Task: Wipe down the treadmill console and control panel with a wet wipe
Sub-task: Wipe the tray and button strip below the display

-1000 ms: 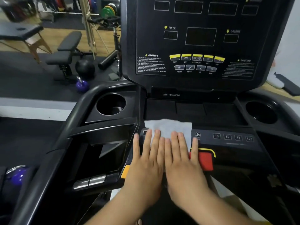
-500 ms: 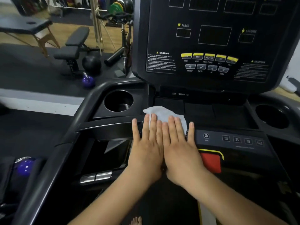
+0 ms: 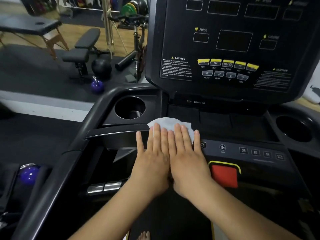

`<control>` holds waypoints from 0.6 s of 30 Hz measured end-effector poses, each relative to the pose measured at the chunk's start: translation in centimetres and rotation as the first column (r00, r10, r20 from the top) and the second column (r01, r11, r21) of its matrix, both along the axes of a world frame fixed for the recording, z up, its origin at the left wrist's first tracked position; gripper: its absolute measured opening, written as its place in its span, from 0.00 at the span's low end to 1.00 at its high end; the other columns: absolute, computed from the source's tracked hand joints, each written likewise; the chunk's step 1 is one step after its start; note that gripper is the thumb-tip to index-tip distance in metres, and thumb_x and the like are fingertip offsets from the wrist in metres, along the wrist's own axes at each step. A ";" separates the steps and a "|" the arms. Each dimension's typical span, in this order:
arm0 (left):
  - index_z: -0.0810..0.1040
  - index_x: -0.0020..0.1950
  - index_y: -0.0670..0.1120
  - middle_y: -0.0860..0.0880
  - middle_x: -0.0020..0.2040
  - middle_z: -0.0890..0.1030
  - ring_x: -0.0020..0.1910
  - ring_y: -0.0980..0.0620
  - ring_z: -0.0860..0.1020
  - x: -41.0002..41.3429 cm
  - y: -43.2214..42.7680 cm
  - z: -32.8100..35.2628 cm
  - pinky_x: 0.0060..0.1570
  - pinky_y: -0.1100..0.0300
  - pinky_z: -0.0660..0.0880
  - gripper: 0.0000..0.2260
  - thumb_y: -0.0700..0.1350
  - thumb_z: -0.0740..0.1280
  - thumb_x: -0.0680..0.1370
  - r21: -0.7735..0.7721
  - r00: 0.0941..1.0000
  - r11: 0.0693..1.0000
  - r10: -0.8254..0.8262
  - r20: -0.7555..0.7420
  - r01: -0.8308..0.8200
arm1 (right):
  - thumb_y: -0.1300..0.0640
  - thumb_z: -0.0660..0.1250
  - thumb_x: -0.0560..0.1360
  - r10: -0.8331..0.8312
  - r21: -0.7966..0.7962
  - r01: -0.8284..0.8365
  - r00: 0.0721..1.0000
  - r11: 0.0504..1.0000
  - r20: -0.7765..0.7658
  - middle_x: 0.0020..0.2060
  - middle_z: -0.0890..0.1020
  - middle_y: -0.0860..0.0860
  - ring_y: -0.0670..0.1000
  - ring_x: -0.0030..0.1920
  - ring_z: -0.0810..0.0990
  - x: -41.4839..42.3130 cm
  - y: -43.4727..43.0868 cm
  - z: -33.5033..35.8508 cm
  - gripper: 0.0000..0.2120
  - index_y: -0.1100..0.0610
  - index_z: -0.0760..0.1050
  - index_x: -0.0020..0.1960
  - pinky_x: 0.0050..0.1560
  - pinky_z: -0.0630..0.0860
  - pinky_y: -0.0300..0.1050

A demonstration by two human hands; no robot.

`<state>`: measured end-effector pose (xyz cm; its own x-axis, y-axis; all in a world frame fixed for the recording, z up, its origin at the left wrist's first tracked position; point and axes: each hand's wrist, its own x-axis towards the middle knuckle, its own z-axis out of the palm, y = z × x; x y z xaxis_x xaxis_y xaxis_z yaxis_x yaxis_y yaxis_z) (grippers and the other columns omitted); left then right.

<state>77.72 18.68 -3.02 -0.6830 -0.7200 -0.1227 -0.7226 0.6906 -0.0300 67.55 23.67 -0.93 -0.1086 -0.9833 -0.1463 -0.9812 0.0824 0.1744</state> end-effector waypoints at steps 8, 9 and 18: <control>0.43 0.80 0.37 0.34 0.79 0.49 0.78 0.36 0.55 3.2 1.7 -2.4 0.76 0.41 0.58 0.50 0.52 0.71 0.71 0.143 0.986 0.990 0.028 -0.163 -0.005 | 0.51 0.65 0.73 0.120 -0.074 -0.116 0.991 0.991 0.058 0.74 0.30 0.67 0.67 0.74 0.29 1.8 2.5 -2.9 0.55 0.64 0.20 0.71 0.73 0.35 0.68; 0.36 0.80 0.41 0.39 0.80 0.44 0.79 0.40 0.51 2.7 0.7 -2.0 0.77 0.44 0.54 0.48 0.54 0.67 0.74 0.203 0.979 0.979 0.045 -0.199 -0.004 | 0.52 0.64 0.74 0.101 -0.035 -0.100 0.994 0.994 0.035 0.72 0.26 0.66 0.67 0.72 0.25 1.6 1.3 -1.9 0.54 0.64 0.17 0.69 0.72 0.33 0.68; 0.36 0.80 0.42 0.45 0.81 0.44 0.80 0.47 0.47 5.0 2.6 -2.3 0.78 0.52 0.46 0.42 0.49 0.63 0.78 0.270 0.965 0.960 0.140 -0.223 -0.077 | 0.57 0.50 0.74 0.163 -0.080 -0.157 0.984 0.984 0.077 0.75 0.37 0.70 0.70 0.76 0.39 3.7 3.2 -3.3 0.38 0.66 0.32 0.76 0.72 0.44 0.70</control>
<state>82.76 21.24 -5.27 -0.6340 -0.7573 -0.1567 -0.7581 0.5687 0.3193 71.28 26.89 -4.26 0.0608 -0.9954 -0.0746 -0.9936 -0.0675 0.0911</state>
